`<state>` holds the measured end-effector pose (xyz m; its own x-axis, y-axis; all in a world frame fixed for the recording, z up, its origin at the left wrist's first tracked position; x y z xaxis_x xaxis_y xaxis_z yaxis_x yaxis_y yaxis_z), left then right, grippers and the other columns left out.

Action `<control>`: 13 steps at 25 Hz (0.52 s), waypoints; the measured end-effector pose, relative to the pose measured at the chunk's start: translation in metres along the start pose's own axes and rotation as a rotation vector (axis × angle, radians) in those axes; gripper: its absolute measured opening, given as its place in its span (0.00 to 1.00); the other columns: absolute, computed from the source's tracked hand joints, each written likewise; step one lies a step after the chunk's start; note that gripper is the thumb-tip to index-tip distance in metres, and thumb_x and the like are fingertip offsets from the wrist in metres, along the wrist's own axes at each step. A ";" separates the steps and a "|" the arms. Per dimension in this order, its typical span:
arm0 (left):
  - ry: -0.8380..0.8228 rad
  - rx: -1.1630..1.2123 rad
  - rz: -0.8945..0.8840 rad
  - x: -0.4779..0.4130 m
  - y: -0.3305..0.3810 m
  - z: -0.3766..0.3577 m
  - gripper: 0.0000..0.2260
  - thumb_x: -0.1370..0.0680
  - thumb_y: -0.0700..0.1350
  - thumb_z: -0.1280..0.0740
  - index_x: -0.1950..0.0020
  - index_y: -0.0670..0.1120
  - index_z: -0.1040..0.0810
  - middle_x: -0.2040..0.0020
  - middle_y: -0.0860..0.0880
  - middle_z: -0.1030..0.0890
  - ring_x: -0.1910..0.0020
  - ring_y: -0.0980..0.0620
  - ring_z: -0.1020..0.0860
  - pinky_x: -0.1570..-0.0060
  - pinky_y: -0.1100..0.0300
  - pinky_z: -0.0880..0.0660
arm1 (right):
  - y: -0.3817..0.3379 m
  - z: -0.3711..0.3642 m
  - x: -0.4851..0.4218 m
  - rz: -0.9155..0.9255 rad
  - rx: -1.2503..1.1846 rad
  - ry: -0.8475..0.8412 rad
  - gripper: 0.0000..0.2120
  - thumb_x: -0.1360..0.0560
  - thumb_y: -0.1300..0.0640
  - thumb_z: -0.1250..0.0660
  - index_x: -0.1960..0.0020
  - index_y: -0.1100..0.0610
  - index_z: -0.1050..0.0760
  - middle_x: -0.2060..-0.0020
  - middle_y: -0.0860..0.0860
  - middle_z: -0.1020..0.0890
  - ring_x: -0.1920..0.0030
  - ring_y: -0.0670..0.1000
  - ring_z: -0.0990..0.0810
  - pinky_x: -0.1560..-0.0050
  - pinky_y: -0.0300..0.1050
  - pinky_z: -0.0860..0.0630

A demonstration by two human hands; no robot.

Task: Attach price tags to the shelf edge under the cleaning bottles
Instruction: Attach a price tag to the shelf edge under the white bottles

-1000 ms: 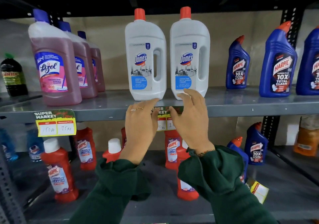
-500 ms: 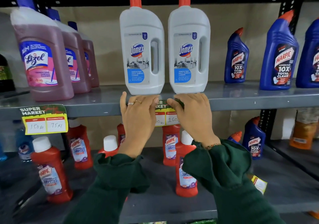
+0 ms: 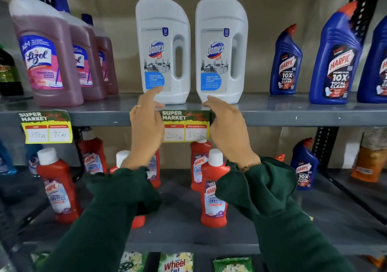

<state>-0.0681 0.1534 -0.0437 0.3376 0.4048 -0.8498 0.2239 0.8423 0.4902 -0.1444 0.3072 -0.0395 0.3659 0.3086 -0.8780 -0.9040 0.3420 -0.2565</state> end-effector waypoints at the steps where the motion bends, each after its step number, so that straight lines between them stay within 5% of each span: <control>1: 0.044 0.050 0.058 -0.002 0.008 -0.001 0.21 0.24 0.30 0.49 0.38 0.49 0.32 0.45 0.47 0.25 0.49 0.53 0.26 0.41 0.43 0.30 | 0.004 0.008 0.000 -0.019 -0.089 -0.002 0.19 0.30 0.74 0.42 0.42 0.63 0.26 0.43 0.60 0.20 0.43 0.58 0.23 0.39 0.51 0.28; 5: 0.139 -0.075 -0.094 0.000 0.068 -0.040 0.21 0.30 0.31 0.49 0.43 0.44 0.27 0.43 0.43 0.23 0.42 0.45 0.29 0.41 0.47 0.33 | 0.038 0.055 -0.005 -0.072 -0.257 -0.027 0.16 0.27 0.72 0.44 0.44 0.62 0.25 0.43 0.58 0.20 0.44 0.53 0.22 0.40 0.46 0.27; 13: -0.134 -0.236 -0.448 0.045 0.199 -0.214 0.15 0.25 0.45 0.46 0.47 0.42 0.24 0.53 0.40 0.18 0.53 0.40 0.22 0.50 0.47 0.27 | 0.170 0.198 0.003 -0.122 0.027 0.149 0.13 0.27 0.68 0.40 0.47 0.60 0.23 0.46 0.57 0.18 0.43 0.58 0.25 0.44 0.47 0.29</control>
<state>-0.2042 0.4154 -0.0259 0.3733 -0.0501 -0.9264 0.1664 0.9860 0.0137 -0.2534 0.5418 -0.0057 0.4336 0.1299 -0.8917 -0.8482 0.3930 -0.3552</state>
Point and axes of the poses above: each hand's wrist, its own x-axis away from the middle knuckle, its own z-axis out of the back of the hand, y = z × x, the point moved 2 cm from there along -x, towards the middle knuckle
